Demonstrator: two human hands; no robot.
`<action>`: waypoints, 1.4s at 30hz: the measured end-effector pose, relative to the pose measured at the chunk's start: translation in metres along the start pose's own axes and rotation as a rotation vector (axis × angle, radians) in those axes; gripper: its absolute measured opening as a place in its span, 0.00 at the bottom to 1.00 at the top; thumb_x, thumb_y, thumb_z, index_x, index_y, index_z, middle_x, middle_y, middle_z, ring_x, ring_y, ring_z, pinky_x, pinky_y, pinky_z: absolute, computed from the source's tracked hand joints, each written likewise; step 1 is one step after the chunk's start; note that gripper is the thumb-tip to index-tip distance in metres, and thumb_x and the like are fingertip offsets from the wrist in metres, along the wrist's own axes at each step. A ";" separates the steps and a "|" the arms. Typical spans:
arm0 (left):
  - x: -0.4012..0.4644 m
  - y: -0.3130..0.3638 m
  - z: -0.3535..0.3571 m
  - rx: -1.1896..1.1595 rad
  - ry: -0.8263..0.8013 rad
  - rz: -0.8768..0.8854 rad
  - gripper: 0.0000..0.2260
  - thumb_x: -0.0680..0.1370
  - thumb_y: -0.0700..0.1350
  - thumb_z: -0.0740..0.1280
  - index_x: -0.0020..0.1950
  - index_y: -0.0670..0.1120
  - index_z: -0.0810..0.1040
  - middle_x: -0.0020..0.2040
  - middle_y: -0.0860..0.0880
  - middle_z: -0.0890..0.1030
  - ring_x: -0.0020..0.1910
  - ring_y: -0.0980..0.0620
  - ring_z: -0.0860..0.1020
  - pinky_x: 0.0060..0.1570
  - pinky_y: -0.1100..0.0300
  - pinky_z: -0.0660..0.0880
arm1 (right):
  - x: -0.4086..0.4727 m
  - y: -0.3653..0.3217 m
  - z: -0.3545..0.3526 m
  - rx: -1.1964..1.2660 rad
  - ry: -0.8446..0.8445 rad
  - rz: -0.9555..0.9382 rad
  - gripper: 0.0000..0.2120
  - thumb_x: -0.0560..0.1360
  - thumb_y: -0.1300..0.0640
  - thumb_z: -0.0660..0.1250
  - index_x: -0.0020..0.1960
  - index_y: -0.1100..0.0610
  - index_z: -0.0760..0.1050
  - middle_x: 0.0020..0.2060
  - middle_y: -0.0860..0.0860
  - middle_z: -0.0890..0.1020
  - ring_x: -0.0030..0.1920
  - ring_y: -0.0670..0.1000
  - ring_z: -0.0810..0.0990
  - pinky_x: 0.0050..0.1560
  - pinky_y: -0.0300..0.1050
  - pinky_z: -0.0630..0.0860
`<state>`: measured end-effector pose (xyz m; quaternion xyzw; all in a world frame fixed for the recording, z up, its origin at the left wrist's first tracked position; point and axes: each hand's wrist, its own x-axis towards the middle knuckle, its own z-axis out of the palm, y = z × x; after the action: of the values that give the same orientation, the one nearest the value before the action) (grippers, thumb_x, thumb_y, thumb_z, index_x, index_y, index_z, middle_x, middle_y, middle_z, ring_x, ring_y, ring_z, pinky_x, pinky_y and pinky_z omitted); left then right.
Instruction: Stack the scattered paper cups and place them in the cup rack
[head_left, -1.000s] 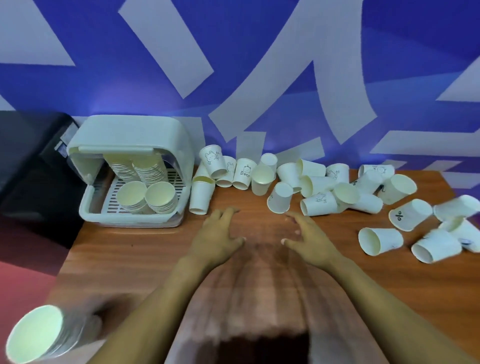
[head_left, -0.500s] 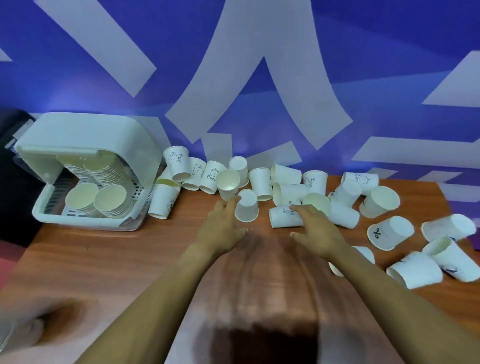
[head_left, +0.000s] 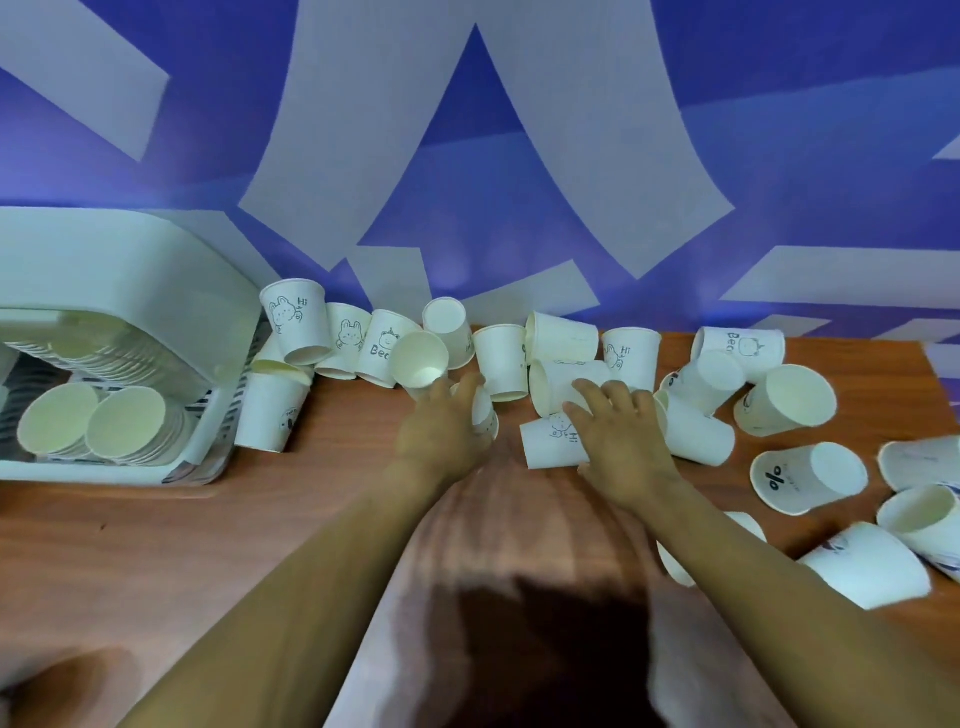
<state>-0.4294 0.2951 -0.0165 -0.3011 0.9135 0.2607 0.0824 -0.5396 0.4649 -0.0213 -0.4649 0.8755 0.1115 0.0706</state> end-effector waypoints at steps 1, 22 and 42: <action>0.002 0.000 0.001 0.025 0.010 -0.003 0.21 0.74 0.51 0.66 0.65 0.50 0.66 0.62 0.45 0.69 0.57 0.40 0.73 0.49 0.50 0.74 | 0.001 0.000 0.003 -0.013 -0.009 0.017 0.31 0.63 0.55 0.74 0.65 0.56 0.73 0.70 0.55 0.68 0.64 0.60 0.69 0.60 0.55 0.66; -0.102 -0.053 -0.026 -0.386 0.017 -0.200 0.29 0.69 0.50 0.73 0.62 0.43 0.63 0.49 0.48 0.72 0.47 0.46 0.73 0.39 0.57 0.69 | -0.053 -0.030 -0.033 0.346 0.109 0.014 0.32 0.66 0.47 0.69 0.69 0.50 0.65 0.63 0.49 0.72 0.63 0.53 0.68 0.62 0.49 0.64; -0.192 -0.152 -0.095 -0.620 0.039 -0.112 0.39 0.63 0.57 0.65 0.73 0.56 0.59 0.60 0.53 0.73 0.55 0.49 0.74 0.49 0.56 0.71 | -0.080 -0.175 -0.094 0.736 0.139 0.163 0.37 0.66 0.46 0.71 0.71 0.48 0.59 0.66 0.47 0.70 0.65 0.51 0.68 0.62 0.47 0.69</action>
<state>-0.1842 0.2386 0.0582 -0.3669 0.7739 0.5159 -0.0165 -0.3515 0.4093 0.0655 -0.3436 0.8939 -0.2368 0.1638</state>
